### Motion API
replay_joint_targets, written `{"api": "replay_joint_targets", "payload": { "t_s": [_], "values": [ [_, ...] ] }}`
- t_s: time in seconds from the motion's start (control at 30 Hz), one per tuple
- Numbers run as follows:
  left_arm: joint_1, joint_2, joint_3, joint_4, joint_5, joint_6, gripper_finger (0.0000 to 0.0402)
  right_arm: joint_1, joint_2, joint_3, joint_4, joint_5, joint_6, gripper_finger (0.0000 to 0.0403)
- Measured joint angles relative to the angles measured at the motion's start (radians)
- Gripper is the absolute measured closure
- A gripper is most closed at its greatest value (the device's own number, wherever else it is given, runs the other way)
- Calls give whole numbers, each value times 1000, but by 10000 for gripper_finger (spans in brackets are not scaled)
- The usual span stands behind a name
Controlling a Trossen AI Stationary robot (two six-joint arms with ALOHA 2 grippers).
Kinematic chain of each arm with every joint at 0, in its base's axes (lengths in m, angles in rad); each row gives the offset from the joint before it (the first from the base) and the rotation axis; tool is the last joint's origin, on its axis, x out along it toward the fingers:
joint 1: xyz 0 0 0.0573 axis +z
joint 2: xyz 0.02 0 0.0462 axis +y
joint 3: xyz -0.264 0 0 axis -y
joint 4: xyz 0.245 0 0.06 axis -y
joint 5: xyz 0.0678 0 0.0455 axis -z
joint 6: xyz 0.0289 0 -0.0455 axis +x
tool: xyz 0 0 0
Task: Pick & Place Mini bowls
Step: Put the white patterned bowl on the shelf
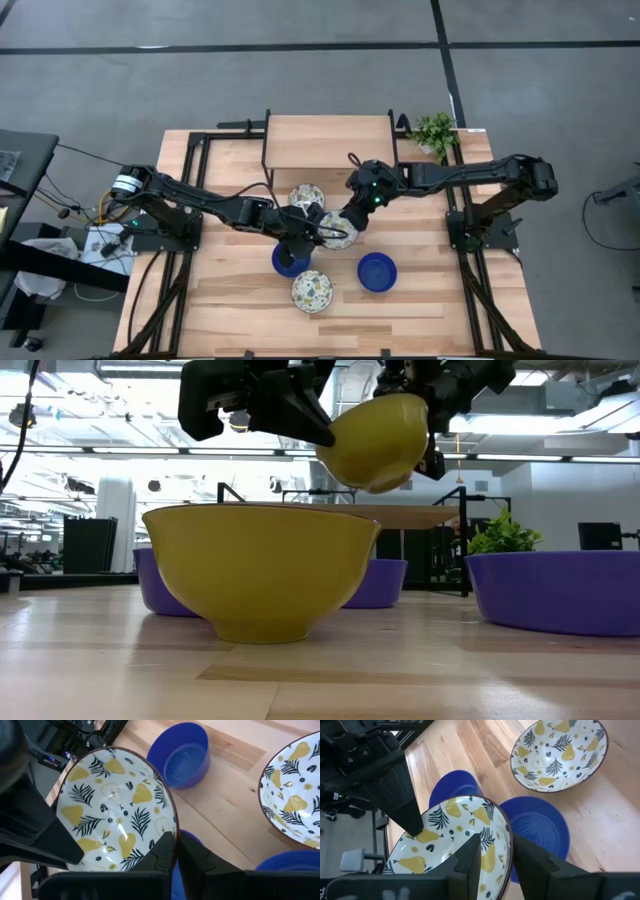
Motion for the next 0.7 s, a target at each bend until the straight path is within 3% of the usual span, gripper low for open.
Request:
{"api": "replay_joint_targets", "payload": {
  "t_s": [0.7],
  "values": [
    [-2,0,-1,-15,5,-19,390,-32,-72,1,-9,11,-26,305]
  ]
}}
